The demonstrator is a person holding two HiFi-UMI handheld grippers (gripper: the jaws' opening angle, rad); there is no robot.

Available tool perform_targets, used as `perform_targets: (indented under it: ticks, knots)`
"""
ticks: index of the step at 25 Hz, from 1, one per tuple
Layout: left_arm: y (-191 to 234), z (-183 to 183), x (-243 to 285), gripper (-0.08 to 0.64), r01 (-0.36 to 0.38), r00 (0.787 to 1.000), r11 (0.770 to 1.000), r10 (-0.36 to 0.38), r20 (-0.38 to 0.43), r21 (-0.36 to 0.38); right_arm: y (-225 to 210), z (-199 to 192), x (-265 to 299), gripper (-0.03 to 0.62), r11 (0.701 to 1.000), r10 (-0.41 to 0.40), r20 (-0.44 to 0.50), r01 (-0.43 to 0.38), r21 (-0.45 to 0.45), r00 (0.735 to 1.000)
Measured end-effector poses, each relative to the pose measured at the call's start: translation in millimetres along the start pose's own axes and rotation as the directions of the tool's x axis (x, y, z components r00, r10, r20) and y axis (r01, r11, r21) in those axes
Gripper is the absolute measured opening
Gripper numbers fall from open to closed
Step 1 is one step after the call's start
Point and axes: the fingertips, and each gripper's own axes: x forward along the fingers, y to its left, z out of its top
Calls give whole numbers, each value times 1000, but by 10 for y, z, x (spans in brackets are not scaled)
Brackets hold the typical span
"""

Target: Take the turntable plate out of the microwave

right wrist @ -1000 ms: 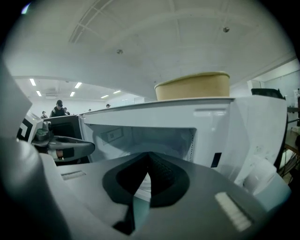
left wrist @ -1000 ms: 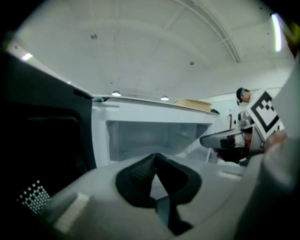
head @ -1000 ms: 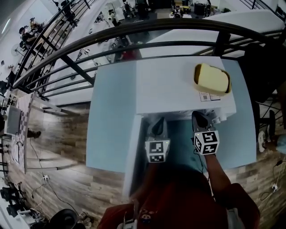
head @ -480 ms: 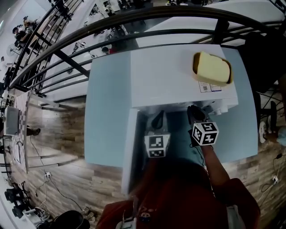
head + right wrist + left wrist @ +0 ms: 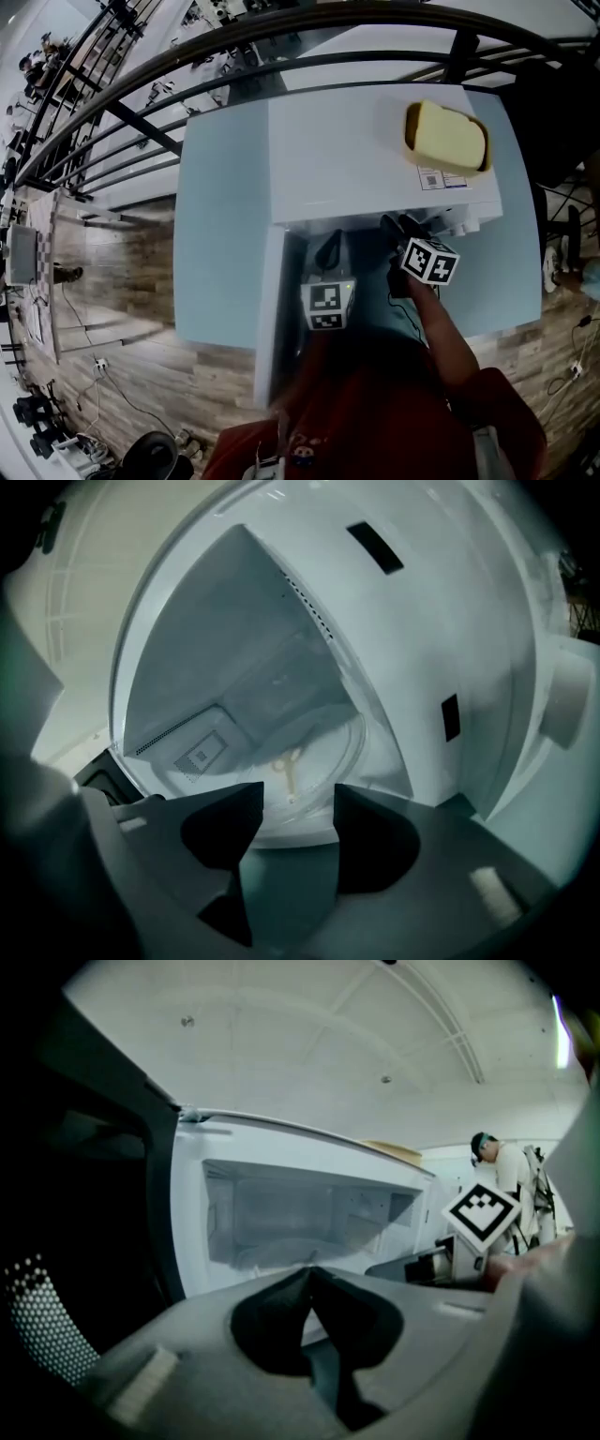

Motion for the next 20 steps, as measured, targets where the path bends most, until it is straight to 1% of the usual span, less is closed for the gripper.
perform_targets:
  ticks: [4, 9, 13, 16, 18, 20]
  knots:
    - [-1, -45, 38, 0, 6, 1000, 1000, -6, -7, -3, -66, -2, 92, 230, 998, -3, -2, 3, 62, 1000]
    - [-9, -63, 58, 1, 6, 1000, 1000, -6, -3, 3, -123, 53, 172, 233, 995, -47, -22, 49, 89, 999]
    - [-25, -80, 74, 0, 8, 1000, 1000, -8, -3, -8, -157, 88, 202, 233, 983, -65, -27, 68, 172, 998]
    - [-10, -81, 71, 0, 11, 1000, 1000, -11, -4, -17, -147, 138, 221, 233, 962, -29, 4, 27, 272, 1000]
    - [-8, -106, 56, 0, 11, 1000, 1000, -11, -6, -22, -140, 157, 221, 233, 940, 6, 36, -18, 340, 999]
    - [-19, -130, 53, 0, 8, 1000, 1000, -8, -8, -26, -151, 178, 216, 233, 921, 32, 65, -55, 387, 997]
